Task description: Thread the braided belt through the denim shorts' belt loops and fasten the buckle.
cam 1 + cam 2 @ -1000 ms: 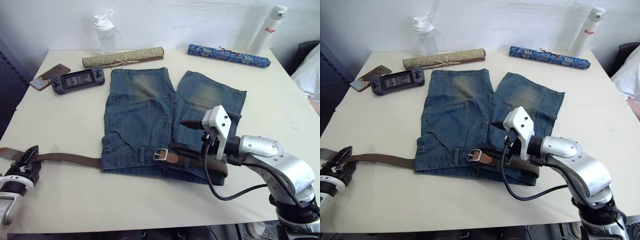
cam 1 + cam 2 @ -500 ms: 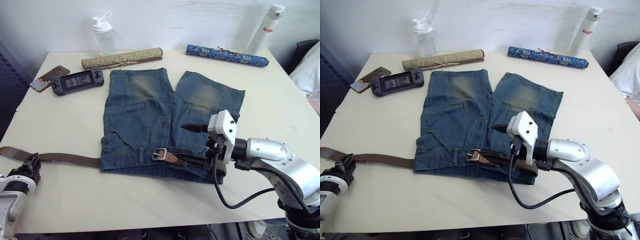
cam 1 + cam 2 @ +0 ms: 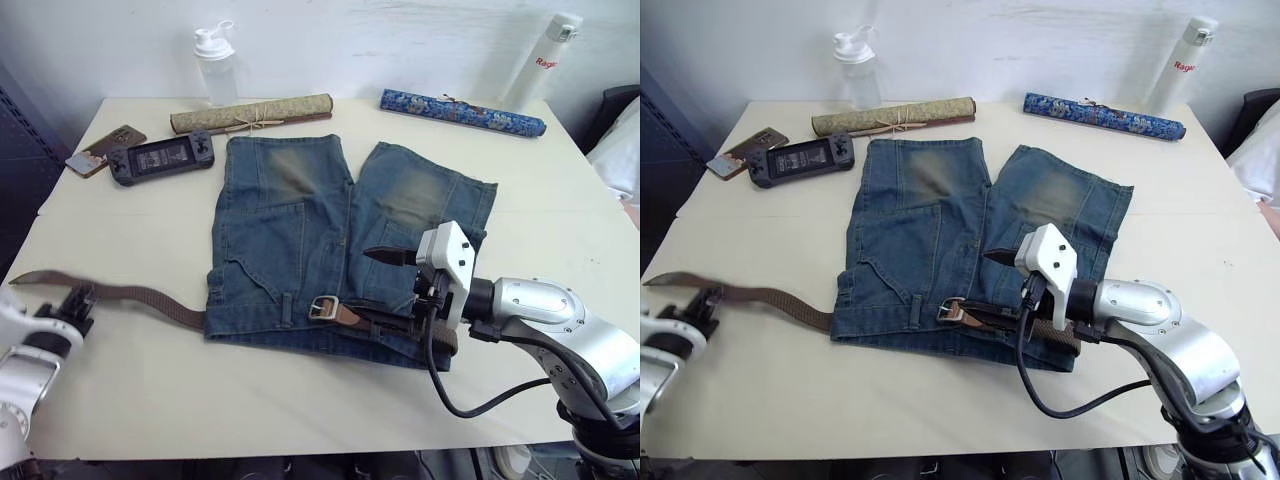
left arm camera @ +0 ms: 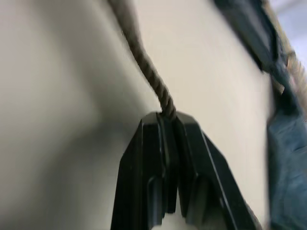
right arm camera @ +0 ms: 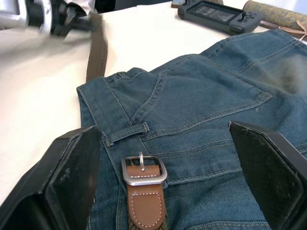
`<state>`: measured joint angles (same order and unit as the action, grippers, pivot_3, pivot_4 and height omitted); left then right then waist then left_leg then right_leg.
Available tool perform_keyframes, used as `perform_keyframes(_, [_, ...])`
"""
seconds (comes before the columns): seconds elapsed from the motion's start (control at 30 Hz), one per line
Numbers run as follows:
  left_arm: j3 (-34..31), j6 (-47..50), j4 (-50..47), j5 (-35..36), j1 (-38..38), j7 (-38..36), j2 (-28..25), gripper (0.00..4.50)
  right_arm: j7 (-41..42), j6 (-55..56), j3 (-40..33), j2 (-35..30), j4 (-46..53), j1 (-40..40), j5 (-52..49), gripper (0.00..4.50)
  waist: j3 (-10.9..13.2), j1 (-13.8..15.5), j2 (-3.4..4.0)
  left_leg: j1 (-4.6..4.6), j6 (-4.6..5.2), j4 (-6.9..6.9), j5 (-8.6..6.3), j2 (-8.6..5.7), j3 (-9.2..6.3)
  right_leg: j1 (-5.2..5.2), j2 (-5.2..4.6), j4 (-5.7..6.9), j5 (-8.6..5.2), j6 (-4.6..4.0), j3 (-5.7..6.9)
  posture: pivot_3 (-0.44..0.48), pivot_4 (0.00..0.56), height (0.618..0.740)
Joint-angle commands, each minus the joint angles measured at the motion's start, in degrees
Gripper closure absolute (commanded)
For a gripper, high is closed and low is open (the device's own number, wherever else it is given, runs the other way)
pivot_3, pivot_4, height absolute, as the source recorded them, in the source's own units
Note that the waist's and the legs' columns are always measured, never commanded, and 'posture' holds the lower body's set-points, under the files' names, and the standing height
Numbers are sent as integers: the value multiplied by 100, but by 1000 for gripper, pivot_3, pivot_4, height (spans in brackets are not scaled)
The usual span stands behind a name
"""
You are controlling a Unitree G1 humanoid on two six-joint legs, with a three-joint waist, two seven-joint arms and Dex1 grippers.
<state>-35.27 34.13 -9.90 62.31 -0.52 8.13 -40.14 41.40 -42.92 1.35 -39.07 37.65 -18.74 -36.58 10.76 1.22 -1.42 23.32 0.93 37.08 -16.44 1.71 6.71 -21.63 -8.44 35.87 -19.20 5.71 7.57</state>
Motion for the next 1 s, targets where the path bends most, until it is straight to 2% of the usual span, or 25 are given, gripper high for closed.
perform_keyframes(0.03, [875,-1036,-1029,-2007,-68,-801,-703,4446,-8,18,-133,-84,230,16,-86,0,2,-1,5,0,1,-3,-3,-4,4,-1,-2,-3,1,1,-2,0,150,717])
perform_keyframes(0.17, [2540,-2429,-1547,-4903,161,-1661,-1890,4446,-42,119,-56,-162,220,-73,136,0,6,-20,23,-2,-4,-21,-23,-4,41,-16,5,-21,1,3,-8,0,150,717])
perform_keyframes(0.27, [3158,-3351,-1408,-6344,185,-2009,-2298,4446,-90,460,145,-284,205,-153,679,0,6,-63,21,-1,25,-77,3,0,99,-66,33,-18,1,3,-6,0,150,717])
perform_keyframes(0.33, [3397,-3776,-1227,-7033,182,-2152,-2409,4446,-90,727,307,-352,186,-197,1067,0,6,-93,21,8,21,-86,23,13,113,-90,42,0,0,2,-9,0,150,717])
perform_keyframes(0.43, [3321,-3994,-977,-7092,151,-2202,-2001,4446,-134,1471,720,-426,34,-273,1959,0,6,-142,22,4,19,-93,26,31,133,-102,72,6,-2,-3,-20,0,150,717])
perform_keyframes(0.5, [3302,-4068,-830,-7147,93,-2305,-1794,4446,-472,2311,1252,-388,-280,-307,3096,0,6,-146,20,1,21,-87,25,43,141,-101,76,9,-2,-2,-26,0,150,717])
perform_keyframes(0.57, [3276,-4091,-812,-7104,41,-2434,-1577,4446,-478,2663,1661,-267,-360,-215,3531,0,7,-141,19,-1,22,-73,24,44,146,-102,72,6,-2,-2,-31,0,150,717])
perform_keyframes(0.77, [3082,-3965,-929,-7073,-93,-2669,-1138,4446,-556,2369,2182,739,-454,-207,3565,0,9,-140,17,-2,31,-5,18,55,148,-100,68,54,-2,-2,-44,0,150,717])
perform_keyframes(1.0, [2890,-3937,-978,-7106,-186,-2889,-878,4446,-487,1899,2189,1673,-1240,-579,3246,0,7,-148,15,-8,38,15,6,55,148,-99,36,96,-1,-4,-51,0,150,717])
